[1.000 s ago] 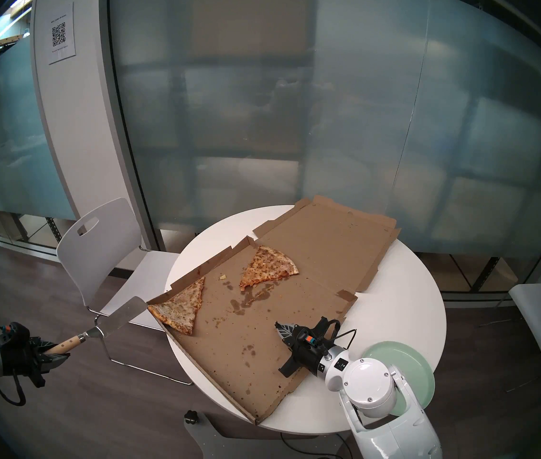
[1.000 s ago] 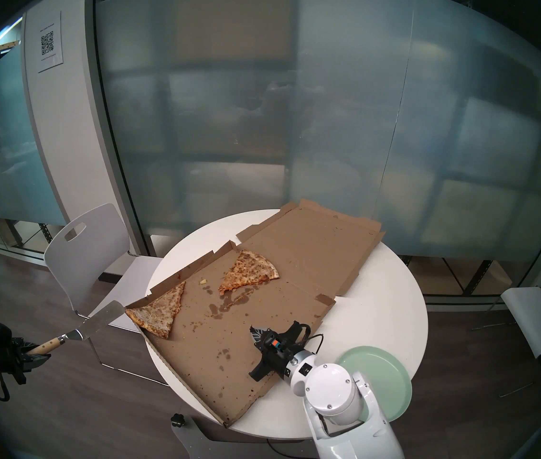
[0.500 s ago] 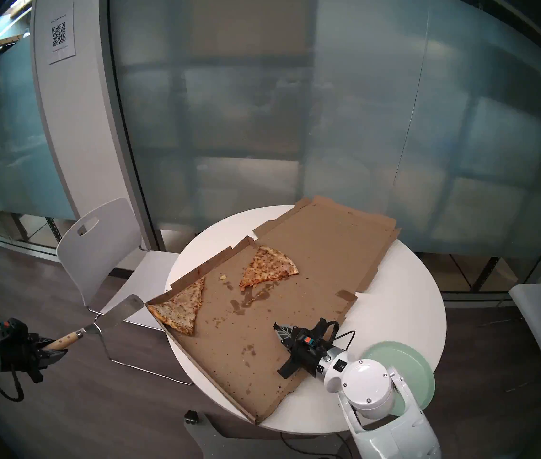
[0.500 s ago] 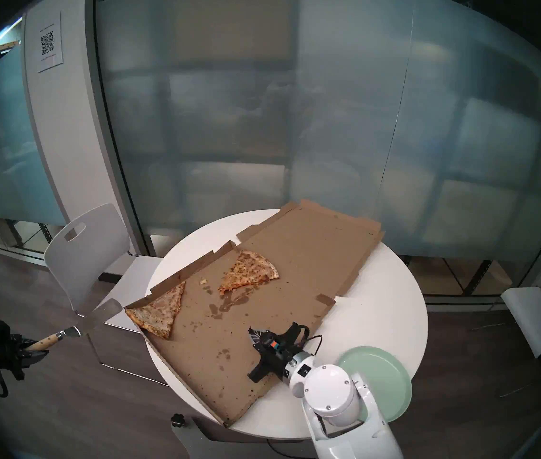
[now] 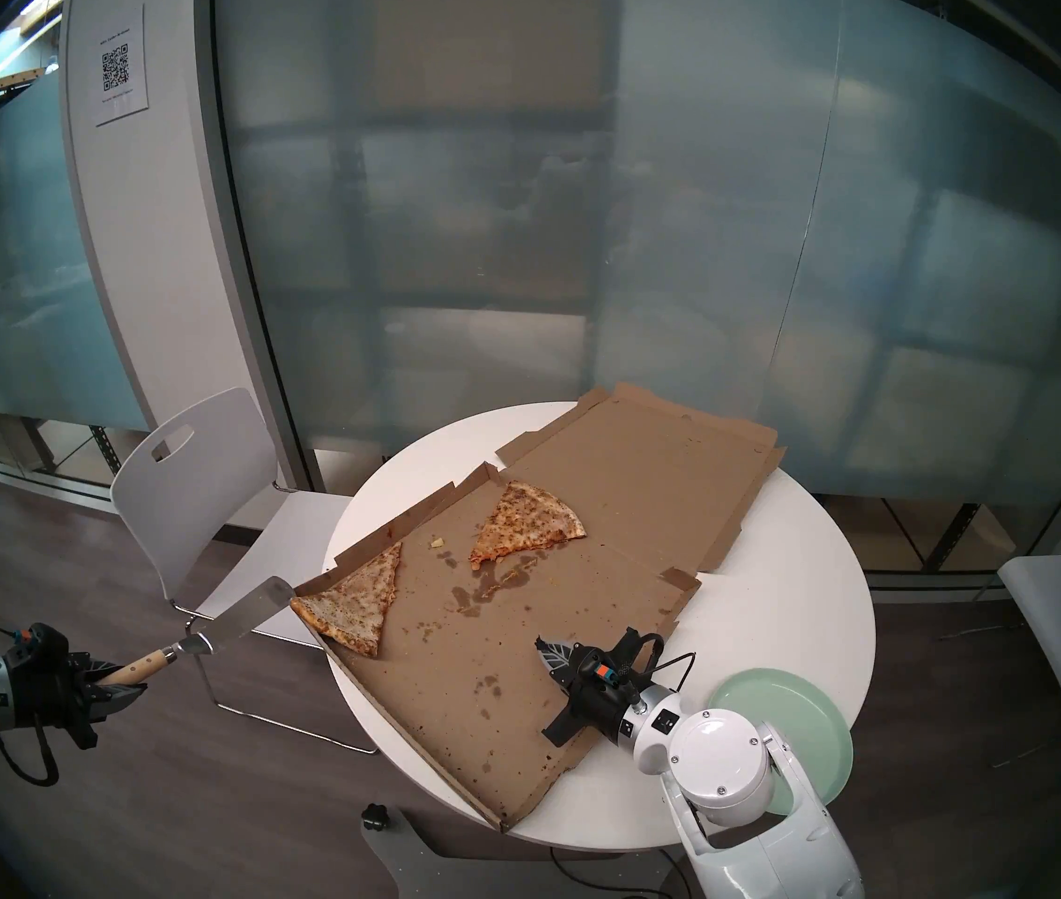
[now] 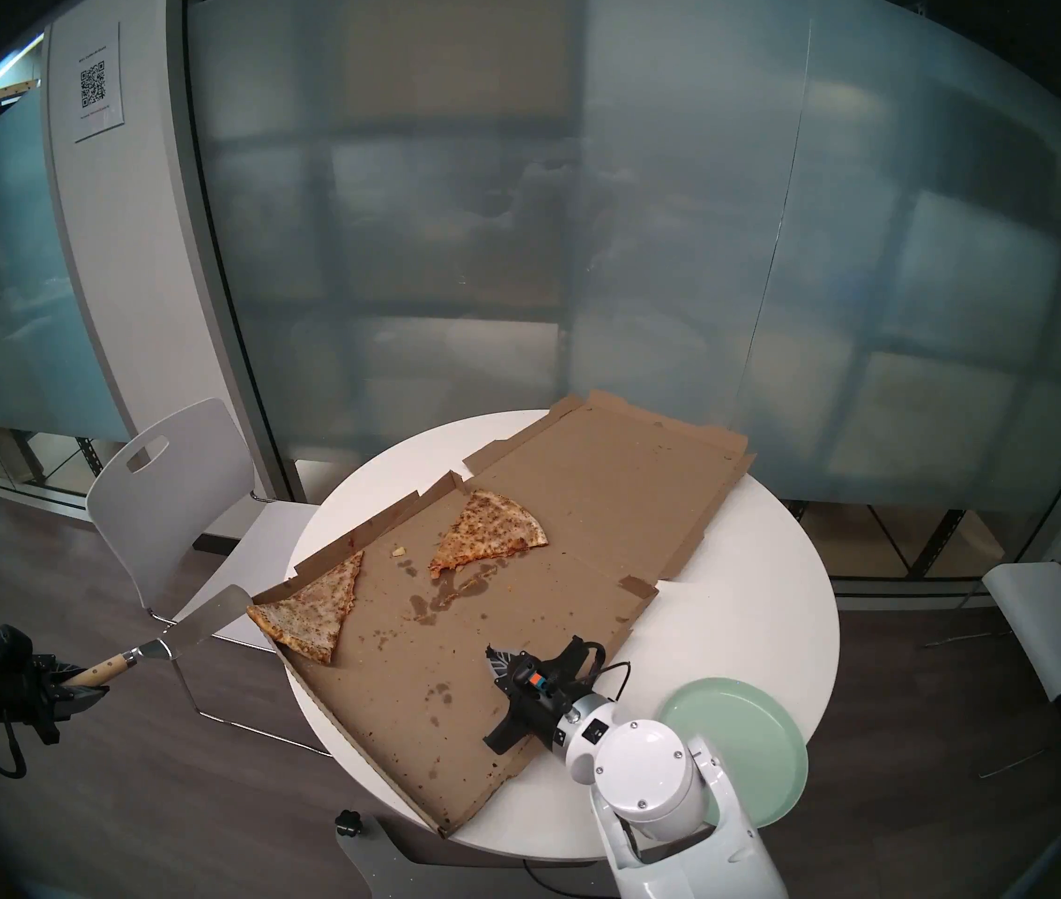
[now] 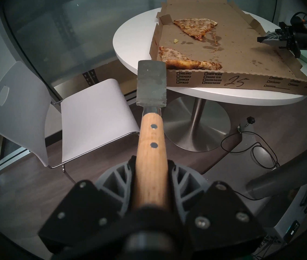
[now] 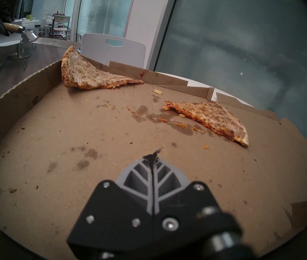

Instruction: Put pizza slice onto the plate

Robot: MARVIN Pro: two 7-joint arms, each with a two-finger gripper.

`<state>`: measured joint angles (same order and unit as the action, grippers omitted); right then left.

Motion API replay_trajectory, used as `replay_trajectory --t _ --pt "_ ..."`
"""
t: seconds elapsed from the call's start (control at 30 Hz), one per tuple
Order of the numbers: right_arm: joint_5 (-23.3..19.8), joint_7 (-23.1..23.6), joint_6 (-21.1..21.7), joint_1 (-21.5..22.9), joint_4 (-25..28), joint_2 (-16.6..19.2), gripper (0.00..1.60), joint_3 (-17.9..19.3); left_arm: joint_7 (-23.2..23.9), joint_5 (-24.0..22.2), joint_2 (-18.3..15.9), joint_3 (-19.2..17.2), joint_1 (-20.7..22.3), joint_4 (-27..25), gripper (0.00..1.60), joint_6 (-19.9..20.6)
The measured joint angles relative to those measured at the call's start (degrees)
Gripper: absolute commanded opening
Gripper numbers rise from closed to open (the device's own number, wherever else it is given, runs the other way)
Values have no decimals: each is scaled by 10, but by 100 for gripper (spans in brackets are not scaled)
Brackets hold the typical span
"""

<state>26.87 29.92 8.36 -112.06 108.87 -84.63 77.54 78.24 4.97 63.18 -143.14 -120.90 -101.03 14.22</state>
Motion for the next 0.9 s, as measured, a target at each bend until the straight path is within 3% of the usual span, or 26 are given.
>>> replay_trajectory --t 0.9 --pt "-1 -5 0 -6 3 -1 0 -6 23 1 -1 21 2 -24 0 10"
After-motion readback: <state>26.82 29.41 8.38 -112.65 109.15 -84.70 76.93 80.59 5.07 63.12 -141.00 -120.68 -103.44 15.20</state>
